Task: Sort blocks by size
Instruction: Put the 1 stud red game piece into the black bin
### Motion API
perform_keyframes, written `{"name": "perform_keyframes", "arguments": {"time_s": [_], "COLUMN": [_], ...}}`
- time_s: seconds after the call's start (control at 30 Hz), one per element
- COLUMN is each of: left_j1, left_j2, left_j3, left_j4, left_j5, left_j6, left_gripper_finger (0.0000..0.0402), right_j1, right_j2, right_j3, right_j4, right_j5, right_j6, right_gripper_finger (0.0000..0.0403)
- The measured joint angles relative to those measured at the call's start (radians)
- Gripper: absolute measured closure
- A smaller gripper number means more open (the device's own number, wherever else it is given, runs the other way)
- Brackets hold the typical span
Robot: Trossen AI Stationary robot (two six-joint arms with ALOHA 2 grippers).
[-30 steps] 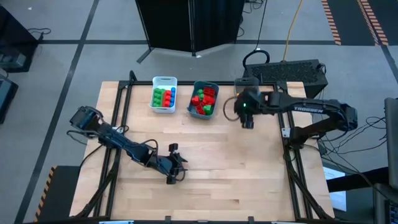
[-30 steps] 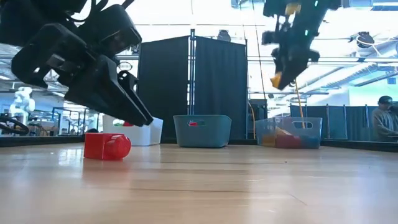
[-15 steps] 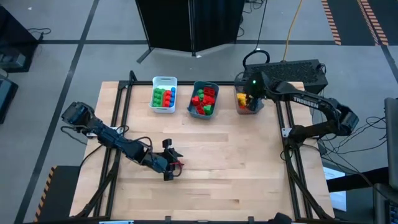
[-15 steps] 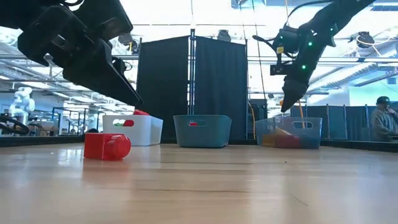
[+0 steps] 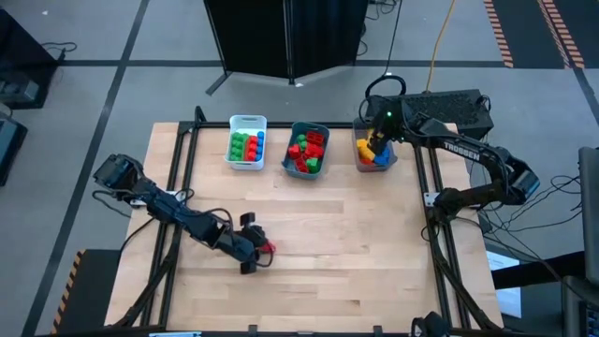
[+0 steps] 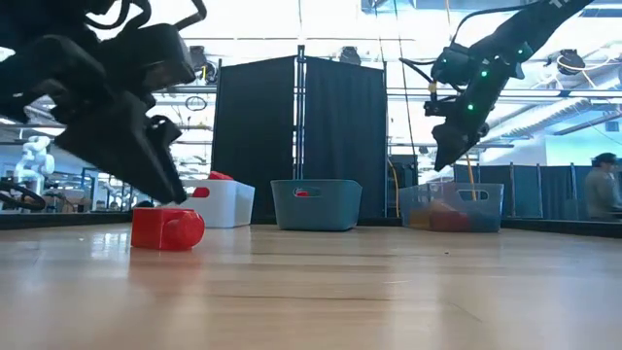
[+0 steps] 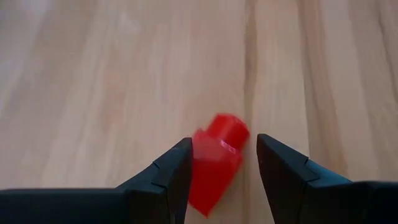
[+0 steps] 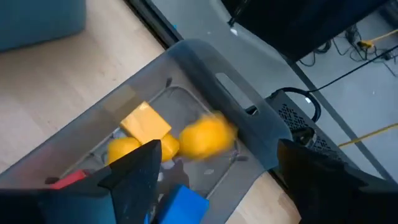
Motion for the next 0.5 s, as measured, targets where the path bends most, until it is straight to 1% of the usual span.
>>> {"name": "perform_keyframes", "arguments": {"time_s": [0.2, 0.27, 0.37, 0.43, 0.5], "left_j1": [-0.020, -0.028, -0.031, -0.031, -0.031], "left_j2": [0.000, 0.000, 0.000, 0.000, 0.000], "left_j3": [0.000, 0.000, 0.000, 0.000, 0.000], "left_j4": [-0.012, -0.013, -0.014, -0.014, -0.014], "left_j5": [0.017, 0.022, 0.037, 0.046, 0.046], "left_j6": [-0.045, -0.025, -0.001, 0.000, 0.000], "left_gripper_finger": [0.0242, 0.0242, 0.0242, 0.0242, 0.0242], "right_j1": [0.023, 0.048, 0.098, 0.138, 0.184], "right_j2": [0.000, -0.009, -0.022, -0.028, -0.030], "right_j3": [0.000, 0.000, 0.000, 0.000, 0.001], "right_j4": [-0.009, -0.008, 0.018, 0.034, 0.065], "right_j5": [-0.028, -0.089, -0.212, -0.297, -0.356], "right_j6": [0.105, 0.132, 0.166, 0.181, 0.212], "right_gripper_finger": [0.0104, 0.0110, 0.0117, 0.0120, 0.0122]}}
